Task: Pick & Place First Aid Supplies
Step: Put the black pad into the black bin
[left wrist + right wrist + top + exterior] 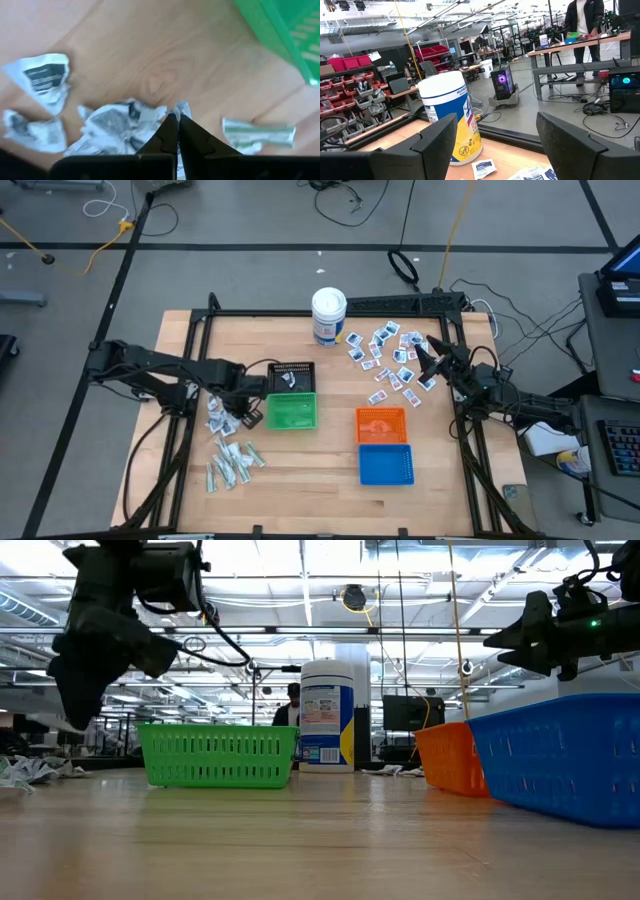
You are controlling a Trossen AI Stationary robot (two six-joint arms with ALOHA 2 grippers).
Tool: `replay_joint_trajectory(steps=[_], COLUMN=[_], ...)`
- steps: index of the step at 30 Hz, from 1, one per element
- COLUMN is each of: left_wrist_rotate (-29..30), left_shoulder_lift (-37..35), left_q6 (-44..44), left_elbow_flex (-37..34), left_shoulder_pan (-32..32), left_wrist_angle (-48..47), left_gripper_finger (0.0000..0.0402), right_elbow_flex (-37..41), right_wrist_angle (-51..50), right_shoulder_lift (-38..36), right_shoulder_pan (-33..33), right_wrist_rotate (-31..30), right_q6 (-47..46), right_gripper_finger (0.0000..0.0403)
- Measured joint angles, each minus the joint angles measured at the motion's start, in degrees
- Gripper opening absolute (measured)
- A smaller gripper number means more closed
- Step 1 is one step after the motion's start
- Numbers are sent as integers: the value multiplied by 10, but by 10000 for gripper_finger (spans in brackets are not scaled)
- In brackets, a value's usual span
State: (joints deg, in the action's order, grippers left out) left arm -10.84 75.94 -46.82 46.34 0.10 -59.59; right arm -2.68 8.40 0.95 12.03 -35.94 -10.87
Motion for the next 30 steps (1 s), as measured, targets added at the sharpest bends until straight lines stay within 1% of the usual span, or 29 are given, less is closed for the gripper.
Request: replay_joint_trajectory(steps=[4,7,12,15,19,26,30], left_wrist_rotate=[-3,-3,19,37,39,63,66], left_shoulder_lift=[0,0,5,28,71,150,189], left_q6=[46,67,112,151,212,324,385], left_elbow_flex=[26,30,53,88,135,244,303], left_shoulder_pan=[0,0,27,52,90,140,162], left_wrist_angle=[-37,-52,-58,-76,-93,-130,-149], left_gripper_finger=[2,2,1,1,1,1,1], right_elbow_flex=[0,0,0,0,0,0,0], right_wrist_angle=[0,0,0,0,0,0,0], right_shoulder_lift=[0,0,0,0,0,0,0], right_shoulder_pan=[0,0,0,0,0,0,0], right_wrist_rotate=[0,0,0,0,0,0,0], right_q6=[0,0,0,0,0,0,0], right_gripper_finger=[267,267,267,267,267,267,267])
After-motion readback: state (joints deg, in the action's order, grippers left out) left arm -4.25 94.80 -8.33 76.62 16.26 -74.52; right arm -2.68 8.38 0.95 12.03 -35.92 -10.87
